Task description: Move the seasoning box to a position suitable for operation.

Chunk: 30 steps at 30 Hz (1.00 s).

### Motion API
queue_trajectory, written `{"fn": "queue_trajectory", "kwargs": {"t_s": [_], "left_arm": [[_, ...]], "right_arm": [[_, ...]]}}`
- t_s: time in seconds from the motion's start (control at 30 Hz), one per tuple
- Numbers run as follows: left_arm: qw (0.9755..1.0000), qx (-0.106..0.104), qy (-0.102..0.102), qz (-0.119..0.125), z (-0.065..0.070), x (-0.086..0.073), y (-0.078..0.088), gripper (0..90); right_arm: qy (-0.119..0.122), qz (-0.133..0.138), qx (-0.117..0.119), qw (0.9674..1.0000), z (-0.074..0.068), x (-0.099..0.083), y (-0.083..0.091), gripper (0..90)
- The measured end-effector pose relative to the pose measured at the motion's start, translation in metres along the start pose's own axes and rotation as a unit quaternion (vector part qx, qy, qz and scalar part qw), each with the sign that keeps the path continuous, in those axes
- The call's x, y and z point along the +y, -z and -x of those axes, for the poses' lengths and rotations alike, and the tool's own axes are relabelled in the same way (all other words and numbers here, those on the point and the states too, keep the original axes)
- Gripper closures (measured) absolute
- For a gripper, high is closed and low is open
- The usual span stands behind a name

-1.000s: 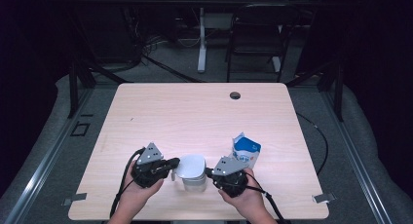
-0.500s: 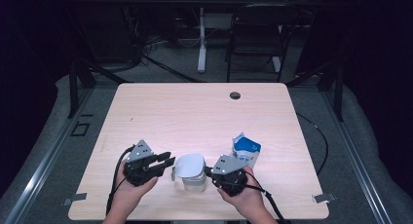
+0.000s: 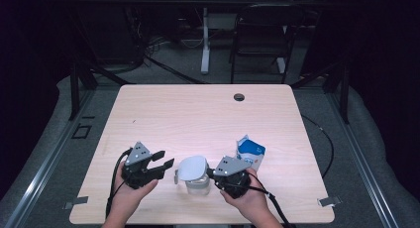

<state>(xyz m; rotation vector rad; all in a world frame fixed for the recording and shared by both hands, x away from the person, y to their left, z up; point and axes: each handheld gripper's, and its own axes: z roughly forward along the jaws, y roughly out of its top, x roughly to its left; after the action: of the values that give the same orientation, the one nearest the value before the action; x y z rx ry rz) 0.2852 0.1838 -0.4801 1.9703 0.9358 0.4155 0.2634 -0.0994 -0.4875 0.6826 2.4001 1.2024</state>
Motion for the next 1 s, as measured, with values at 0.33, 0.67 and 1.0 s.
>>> {"fn": "queue_trajectory", "kwargs": {"t_s": [0.33, 0.67, 1.0], "left_arm": [[0.9998, -0.003, 0.016, -0.011, -0.007, -0.004, -0.001, 55.0], [0.9996, -0.003, 0.027, -0.008, -0.012, -0.005, 0.002, 55.1], [0.9995, -0.003, 0.032, -0.007, -0.016, -0.006, 0.005, 55.7]], "right_arm": [[0.005, 0.000, 0.001, 1.0000, -0.001, 0.004, 0.002, 90.0], [0.009, -0.002, 0.003, 0.9999, -0.002, 0.008, 0.002, 90.0], [0.015, 0.003, 0.003, 0.9999, -0.003, 0.015, 0.004, 90.0]]}}
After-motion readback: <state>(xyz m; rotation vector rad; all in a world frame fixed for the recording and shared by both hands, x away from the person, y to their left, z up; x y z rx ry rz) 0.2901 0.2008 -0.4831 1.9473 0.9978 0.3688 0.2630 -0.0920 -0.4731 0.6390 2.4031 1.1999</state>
